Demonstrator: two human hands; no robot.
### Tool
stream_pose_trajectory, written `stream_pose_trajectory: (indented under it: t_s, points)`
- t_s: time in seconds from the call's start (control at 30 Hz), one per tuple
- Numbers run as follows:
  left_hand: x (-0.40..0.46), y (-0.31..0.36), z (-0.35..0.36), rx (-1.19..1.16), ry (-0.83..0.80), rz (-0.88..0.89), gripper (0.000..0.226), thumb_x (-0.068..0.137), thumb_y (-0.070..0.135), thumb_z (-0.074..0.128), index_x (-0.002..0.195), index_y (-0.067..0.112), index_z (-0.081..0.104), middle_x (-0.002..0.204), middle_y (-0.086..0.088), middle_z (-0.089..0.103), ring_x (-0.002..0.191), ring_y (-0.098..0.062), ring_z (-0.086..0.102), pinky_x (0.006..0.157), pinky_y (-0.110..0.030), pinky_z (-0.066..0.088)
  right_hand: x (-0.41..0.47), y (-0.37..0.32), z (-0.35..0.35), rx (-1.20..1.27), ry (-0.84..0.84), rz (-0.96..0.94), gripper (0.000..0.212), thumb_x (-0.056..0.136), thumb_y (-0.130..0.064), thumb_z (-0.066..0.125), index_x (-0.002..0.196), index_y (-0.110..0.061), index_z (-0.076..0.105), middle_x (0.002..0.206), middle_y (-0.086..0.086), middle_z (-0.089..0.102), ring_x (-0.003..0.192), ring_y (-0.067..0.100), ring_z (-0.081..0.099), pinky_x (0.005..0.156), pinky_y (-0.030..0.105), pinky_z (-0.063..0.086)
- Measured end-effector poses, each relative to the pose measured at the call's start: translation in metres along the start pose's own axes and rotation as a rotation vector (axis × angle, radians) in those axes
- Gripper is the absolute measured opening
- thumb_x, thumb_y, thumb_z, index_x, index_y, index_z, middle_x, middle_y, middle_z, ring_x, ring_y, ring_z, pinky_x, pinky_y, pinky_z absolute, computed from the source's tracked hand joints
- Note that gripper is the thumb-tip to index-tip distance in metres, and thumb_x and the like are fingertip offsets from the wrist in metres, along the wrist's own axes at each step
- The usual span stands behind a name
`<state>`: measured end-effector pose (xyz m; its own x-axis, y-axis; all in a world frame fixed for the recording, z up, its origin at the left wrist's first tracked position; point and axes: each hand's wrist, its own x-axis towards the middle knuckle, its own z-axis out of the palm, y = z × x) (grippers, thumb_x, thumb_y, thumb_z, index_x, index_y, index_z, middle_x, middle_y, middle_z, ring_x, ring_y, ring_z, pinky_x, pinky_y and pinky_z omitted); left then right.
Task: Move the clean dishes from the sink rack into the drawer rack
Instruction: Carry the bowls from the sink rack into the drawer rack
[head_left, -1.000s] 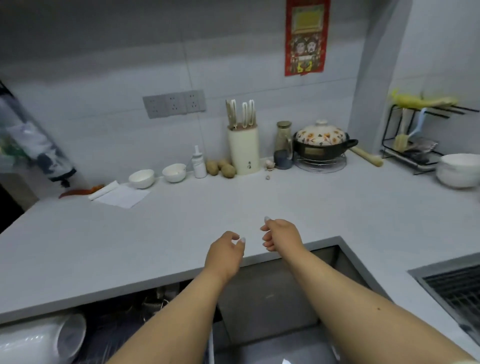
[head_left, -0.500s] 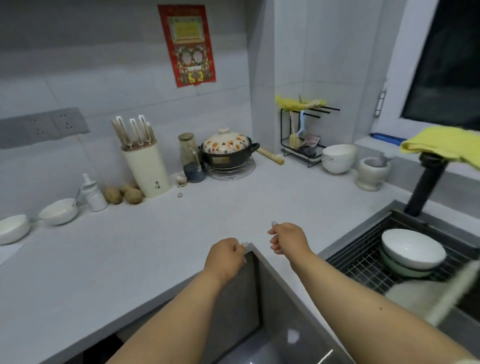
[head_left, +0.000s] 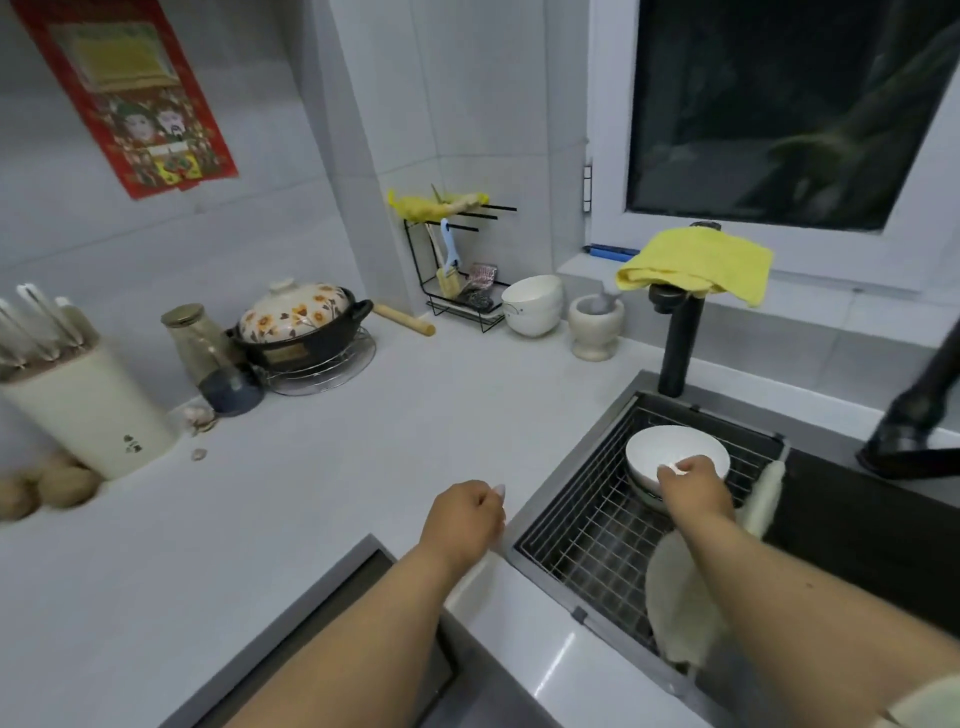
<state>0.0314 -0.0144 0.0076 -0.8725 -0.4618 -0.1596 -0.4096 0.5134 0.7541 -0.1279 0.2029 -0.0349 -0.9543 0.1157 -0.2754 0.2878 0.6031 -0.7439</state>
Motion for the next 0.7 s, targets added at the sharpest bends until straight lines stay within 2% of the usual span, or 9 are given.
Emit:
stream_pose_trajectory:
  t_s: [0.07, 0.13, 0.23, 0.3, 0.4, 0.5, 0.53, 0.63, 0.7]
  points:
    - [0.012, 0.007, 0.013, 0.033, -0.021, 0.011, 0.048, 0.099, 0.037, 0.043, 0.078, -0.001, 0.064, 0.081, -0.01, 0.071, 0.081, -0.026, 0.066, 0.081, -0.036, 0.052, 0.014, 0.008, -0.006, -0.032, -0.037, 0.046, 0.047, 0.095, -0.034, 0.048, 0.136, -0.012, 0.041, 0.131, 0.02, 0.053, 0.115, 0.04, 0.053, 0.092, 0.039, 0.042]
    - [0.019, 0.011, 0.022, 0.051, -0.037, 0.021, 0.048, 0.098, 0.038, 0.043, 0.076, 0.0, 0.063, 0.079, -0.009, 0.071, 0.079, -0.025, 0.065, 0.079, -0.036, 0.052, 0.024, 0.011, -0.007, -0.112, -0.1, 0.061, 0.05, 0.096, -0.037, 0.046, 0.138, -0.012, 0.037, 0.131, 0.02, 0.053, 0.112, 0.04, 0.055, 0.094, 0.042, 0.047]
    - [0.03, 0.015, 0.037, 0.003, -0.085, -0.001, 0.044, 0.098, 0.037, 0.045, 0.073, 0.006, 0.064, 0.073, -0.004, 0.07, 0.074, -0.021, 0.067, 0.079, -0.034, 0.055, 0.039, 0.021, -0.004, -0.222, -0.207, 0.058, 0.048, 0.094, -0.039, 0.047, 0.128, -0.006, 0.044, 0.115, 0.021, 0.061, 0.099, 0.039, 0.062, 0.084, 0.043, 0.054]
    - [0.036, 0.017, 0.044, -0.041, -0.111, -0.017, 0.041, 0.099, 0.034, 0.046, 0.072, 0.008, 0.065, 0.071, -0.005, 0.071, 0.073, -0.021, 0.068, 0.081, -0.036, 0.058, 0.041, 0.024, -0.004, -0.295, -0.229, 0.032, 0.042, 0.093, -0.035, 0.049, 0.121, -0.005, 0.048, 0.11, 0.019, 0.062, 0.093, 0.034, 0.063, 0.069, 0.035, 0.051]
    - [0.039, 0.023, 0.049, -0.04, -0.119, -0.006, 0.04, 0.099, 0.033, 0.046, 0.071, 0.011, 0.063, 0.071, -0.002, 0.069, 0.069, -0.016, 0.066, 0.081, -0.033, 0.057, 0.048, 0.024, -0.005, -0.429, -0.186, -0.056, 0.032, 0.092, -0.03, 0.054, 0.112, -0.005, 0.06, 0.104, 0.014, 0.068, 0.091, 0.029, 0.063, 0.061, 0.026, 0.04]
    - [0.042, 0.025, 0.051, -0.03, -0.123, -0.009, 0.039, 0.1, 0.032, 0.045, 0.073, 0.011, 0.063, 0.072, -0.003, 0.069, 0.071, -0.017, 0.067, 0.081, -0.033, 0.056, 0.055, 0.025, -0.007, -0.37, -0.134, -0.072, 0.022, 0.088, -0.022, 0.056, 0.104, -0.008, 0.063, 0.094, 0.014, 0.07, 0.087, 0.028, 0.066, 0.055, 0.024, 0.042]
    - [0.042, 0.026, 0.051, -0.031, -0.126, -0.014, 0.039, 0.1, 0.032, 0.045, 0.074, 0.01, 0.064, 0.073, -0.004, 0.07, 0.072, -0.018, 0.067, 0.081, -0.034, 0.057, 0.056, 0.025, -0.007, -0.328, -0.12, -0.076, 0.019, 0.087, -0.02, 0.056, 0.101, -0.009, 0.062, 0.093, 0.015, 0.069, 0.085, 0.029, 0.066, 0.056, 0.026, 0.046]
    - [0.044, 0.027, 0.052, -0.041, -0.126, -0.03, 0.038, 0.1, 0.029, 0.043, 0.077, 0.007, 0.065, 0.074, -0.004, 0.07, 0.073, -0.018, 0.068, 0.081, -0.034, 0.057, 0.051, 0.026, -0.009, -0.224, -0.045, -0.116, 0.015, 0.081, -0.016, 0.055, 0.094, -0.01, 0.062, 0.089, 0.016, 0.067, 0.079, 0.033, 0.065, 0.074, 0.037, 0.056]
    - [0.044, 0.03, 0.052, -0.057, -0.126, -0.039, 0.039, 0.1, 0.03, 0.043, 0.079, 0.006, 0.065, 0.074, -0.004, 0.07, 0.072, -0.016, 0.067, 0.081, -0.033, 0.056, 0.039, 0.023, -0.012, -0.186, 0.023, -0.163, 0.011, 0.081, -0.017, 0.057, 0.089, -0.009, 0.06, 0.083, 0.014, 0.065, 0.075, 0.032, 0.062, 0.069, 0.037, 0.055]
